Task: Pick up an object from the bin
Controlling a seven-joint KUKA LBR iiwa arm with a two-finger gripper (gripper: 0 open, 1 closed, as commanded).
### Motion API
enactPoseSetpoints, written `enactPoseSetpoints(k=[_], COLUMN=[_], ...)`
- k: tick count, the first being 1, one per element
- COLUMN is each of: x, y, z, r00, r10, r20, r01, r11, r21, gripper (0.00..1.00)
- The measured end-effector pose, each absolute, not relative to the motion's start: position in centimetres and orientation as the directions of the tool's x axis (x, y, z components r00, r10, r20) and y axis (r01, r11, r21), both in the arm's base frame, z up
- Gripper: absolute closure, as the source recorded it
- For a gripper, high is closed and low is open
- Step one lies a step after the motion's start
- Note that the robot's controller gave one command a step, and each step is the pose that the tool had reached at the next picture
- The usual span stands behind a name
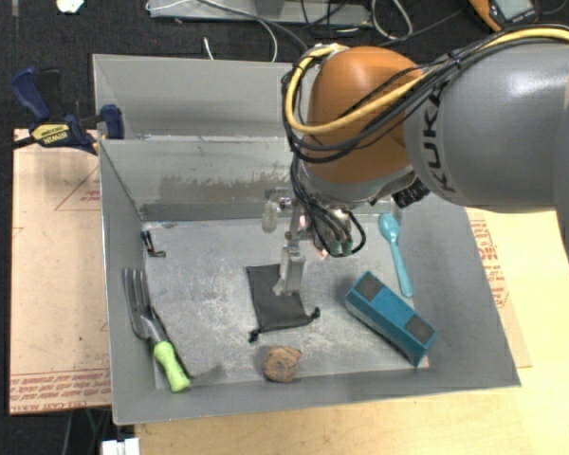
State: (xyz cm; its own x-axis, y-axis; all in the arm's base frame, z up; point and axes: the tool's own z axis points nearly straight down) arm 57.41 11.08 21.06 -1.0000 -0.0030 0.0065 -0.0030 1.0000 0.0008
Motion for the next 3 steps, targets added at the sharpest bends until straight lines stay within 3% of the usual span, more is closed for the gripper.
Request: enactPoseSetpoints(k=[1,2,3], x=[57.6,56.5,56.0], y=[11.0,8.3,7.1], z=[21.5,14.2,14.1], r00=[-1.0,-0.991,-0.945], r10=[0.0,-0.131,-0.327], r20=[-0.001,-0.003,-0.008], r01=[0.0,-0.131,-0.327], r11=[1.0,0.991,0.945], r21=[0.002,0.002,0.001], gripper=[0.0,0.0,0.0])
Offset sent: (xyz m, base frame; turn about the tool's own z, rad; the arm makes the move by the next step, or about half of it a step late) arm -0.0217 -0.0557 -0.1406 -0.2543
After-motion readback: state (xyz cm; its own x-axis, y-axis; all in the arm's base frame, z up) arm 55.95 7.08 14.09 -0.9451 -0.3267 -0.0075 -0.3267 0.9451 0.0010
